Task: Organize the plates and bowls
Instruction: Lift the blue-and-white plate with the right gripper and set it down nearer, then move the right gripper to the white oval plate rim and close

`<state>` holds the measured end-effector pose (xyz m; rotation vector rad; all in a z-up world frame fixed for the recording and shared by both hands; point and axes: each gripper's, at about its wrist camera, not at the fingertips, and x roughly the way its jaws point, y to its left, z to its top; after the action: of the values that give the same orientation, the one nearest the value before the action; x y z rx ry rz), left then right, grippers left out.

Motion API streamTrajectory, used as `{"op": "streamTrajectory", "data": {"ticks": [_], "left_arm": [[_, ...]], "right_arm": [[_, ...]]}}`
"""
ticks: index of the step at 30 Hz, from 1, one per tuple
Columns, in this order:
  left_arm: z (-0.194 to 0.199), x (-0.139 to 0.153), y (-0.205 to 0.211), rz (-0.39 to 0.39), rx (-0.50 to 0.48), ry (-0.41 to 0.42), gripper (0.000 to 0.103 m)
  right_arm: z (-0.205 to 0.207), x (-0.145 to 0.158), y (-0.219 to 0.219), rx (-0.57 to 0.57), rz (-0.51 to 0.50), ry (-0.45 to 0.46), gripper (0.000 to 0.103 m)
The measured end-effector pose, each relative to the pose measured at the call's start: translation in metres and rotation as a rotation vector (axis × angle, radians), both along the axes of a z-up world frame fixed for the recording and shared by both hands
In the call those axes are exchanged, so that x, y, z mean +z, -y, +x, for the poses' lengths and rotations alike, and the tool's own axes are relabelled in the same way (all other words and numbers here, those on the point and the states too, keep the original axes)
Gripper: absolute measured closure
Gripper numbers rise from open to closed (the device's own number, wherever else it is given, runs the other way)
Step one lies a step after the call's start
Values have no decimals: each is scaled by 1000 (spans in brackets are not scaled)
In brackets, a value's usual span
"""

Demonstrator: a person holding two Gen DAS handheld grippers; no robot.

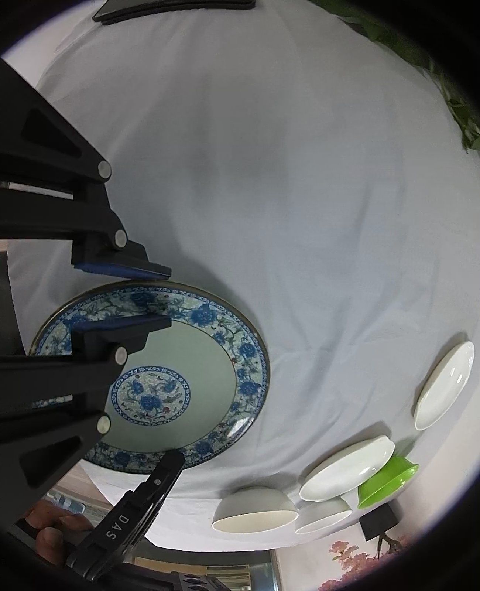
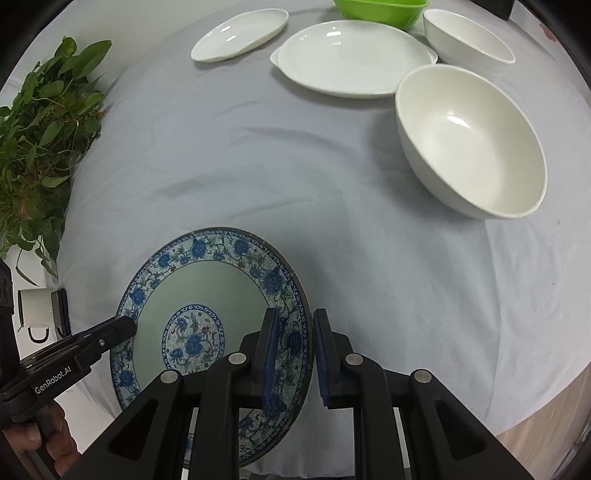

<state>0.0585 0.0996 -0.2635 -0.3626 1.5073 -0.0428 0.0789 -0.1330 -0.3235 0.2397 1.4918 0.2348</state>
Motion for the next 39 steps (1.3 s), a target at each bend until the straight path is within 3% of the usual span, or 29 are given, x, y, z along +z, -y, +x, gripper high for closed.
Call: {"op": "streamTrajectory", "data": {"ticks": [6,8,12,13,14,15,16,17,18,20,25,26,28,29,30,31,32,33,34,35,36,37,38,39], "left_arm": [[-1,-4,-2,-15,-1,-9,85],[0,-1,0,16,-20,-10,86],[0,29,-3,73,-48,67,86],[0,43,-4,97,-53,103,85],[2,58,-5,118,-59,134,82],[4,75,-7,145,-64,168,68],[5,91,-9,169,-63,207,57],[7,109,-11,195,-55,259,30],[9,129,-12,227,-40,325,15],[11,169,-16,273,-19,471,15],[31,230,-16,325,-69,620,15],[35,236,-15,318,-81,634,17],[39,249,-13,276,-116,664,49],[40,250,-10,248,-135,659,91],[44,250,-9,216,-148,629,101],[48,251,-8,193,-146,620,101],[48,254,-7,177,-143,632,101],[48,258,-6,161,-144,655,101],[48,259,-4,155,-140,668,98],[52,259,-2,163,-132,663,73],[58,259,-2,180,-122,646,25],[64,257,-2,199,-97,627,10],[65,258,-4,200,-71,638,6],[70,259,-8,191,-57,644,6]], "right_arm": [[-6,-7,0,-15,5,4,84],[-5,-9,0,-13,5,-7,83],[-2,-1,-1,8,-10,5,81],[0,6,0,7,-10,9,75],[1,15,3,1,0,20,58],[3,25,6,-7,7,36,46],[4,41,11,-22,8,74,24],[5,57,16,-38,6,117,11],[8,78,21,-54,4,171,8],[17,113,24,-70,3,244,2],[39,186,27,-78,-87,409,0],[44,196,25,-70,-118,425,0],[48,212,25,-63,-130,444,0],[48,219,24,-67,-122,451,1],[48,225,24,-71,-110,458,1],[48,231,23,-75,-96,463,7],[48,238,23,-75,-88,467,24],[48,245,22,-67,-85,465,34],[50,246,19,-52,-80,457,42],[48,252,18,-46,-63,456,42],[51,254,18,-39,-26,457,40],[50,258,17,-35,-5,459,28],[52,259,16,-36,6,465,6],[51,260,12,-42,5,475,0]]}}
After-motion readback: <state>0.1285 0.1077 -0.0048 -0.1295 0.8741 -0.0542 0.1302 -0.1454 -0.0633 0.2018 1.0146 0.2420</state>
